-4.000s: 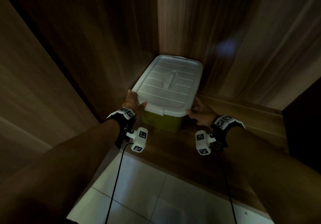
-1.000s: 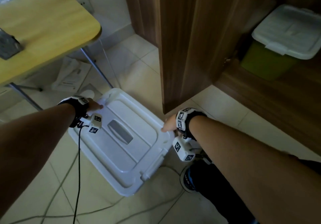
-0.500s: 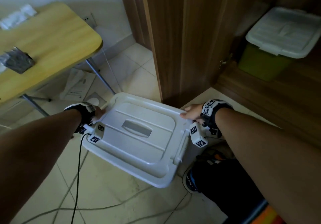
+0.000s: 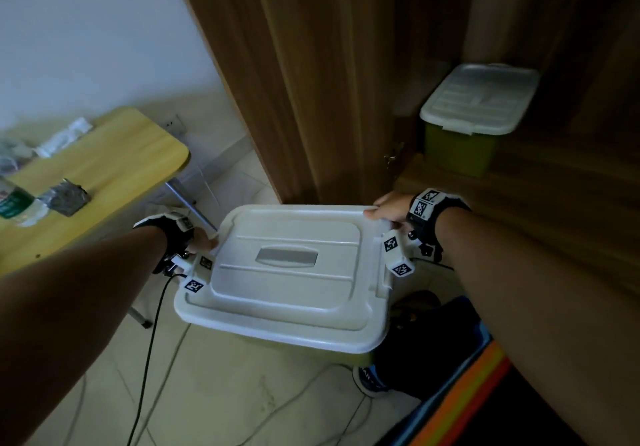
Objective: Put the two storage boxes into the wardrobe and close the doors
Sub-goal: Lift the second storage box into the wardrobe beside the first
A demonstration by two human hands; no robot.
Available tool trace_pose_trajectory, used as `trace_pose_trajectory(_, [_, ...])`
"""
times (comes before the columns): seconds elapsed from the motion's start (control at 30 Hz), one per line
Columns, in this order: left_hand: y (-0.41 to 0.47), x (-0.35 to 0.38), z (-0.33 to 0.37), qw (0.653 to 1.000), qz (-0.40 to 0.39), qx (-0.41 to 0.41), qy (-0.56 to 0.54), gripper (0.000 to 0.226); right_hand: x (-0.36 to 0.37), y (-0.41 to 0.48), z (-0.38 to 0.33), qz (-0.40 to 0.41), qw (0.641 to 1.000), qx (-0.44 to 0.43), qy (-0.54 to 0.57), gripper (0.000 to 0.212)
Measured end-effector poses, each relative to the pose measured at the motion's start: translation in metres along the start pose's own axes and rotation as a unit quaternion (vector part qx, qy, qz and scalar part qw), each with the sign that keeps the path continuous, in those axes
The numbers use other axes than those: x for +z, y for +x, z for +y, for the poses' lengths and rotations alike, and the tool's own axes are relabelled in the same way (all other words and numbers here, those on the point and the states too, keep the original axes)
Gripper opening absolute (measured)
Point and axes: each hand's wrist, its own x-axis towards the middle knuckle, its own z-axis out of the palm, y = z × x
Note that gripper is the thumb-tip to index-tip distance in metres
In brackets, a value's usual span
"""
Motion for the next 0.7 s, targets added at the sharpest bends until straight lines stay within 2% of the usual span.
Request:
trace_pose_trajectory(0.17, [-0.023, 0.006, 0.035, 1.0, -0.023, 0.017, -0.011, 0.062, -0.025, -0.024, 0.037, 0.024, 0.999, 0.016, 0.026, 0.056])
trace_pose_trajectory(0.3, [-0.035, 0.009, 0.062, 0.999, -0.027, 0.013, -0.032, 0.051, -0.047, -0.034, 0.055, 0.056, 0.996, 0.023, 0.062, 0.037])
trace_pose_trajectory(0.37, [-0.046, 0.011, 0.082, 0.999, -0.026, 0.017, -0.042, 0.056, -0.062, -0.047, 0.062, 0.1, 0.992, 0.028, 0.071, 0.043])
trace_pose_trajectory(0.47, [-0.069, 0.012, 0.125, 0.996, -0.004, 0.051, -0.074, 0.06, -0.08, -0.058, 0.082, 0.192, 0.971, 0.051, 0.132, 0.059])
trace_pose_trajectory(0.63, [-0.096, -0.009, 0.223, 0.986, 0.028, 0.148, -0.068, 0.048, -0.125, -0.101, 0.14, 0.303, 0.909, 0.11, 0.262, 0.042])
trace_pose_trajectory(0.7, [-0.093, -0.015, 0.258, 0.98, 0.028, 0.183, -0.076, 0.052, -0.15, -0.111, 0.161, 0.315, 0.909, 0.118, 0.247, 0.039])
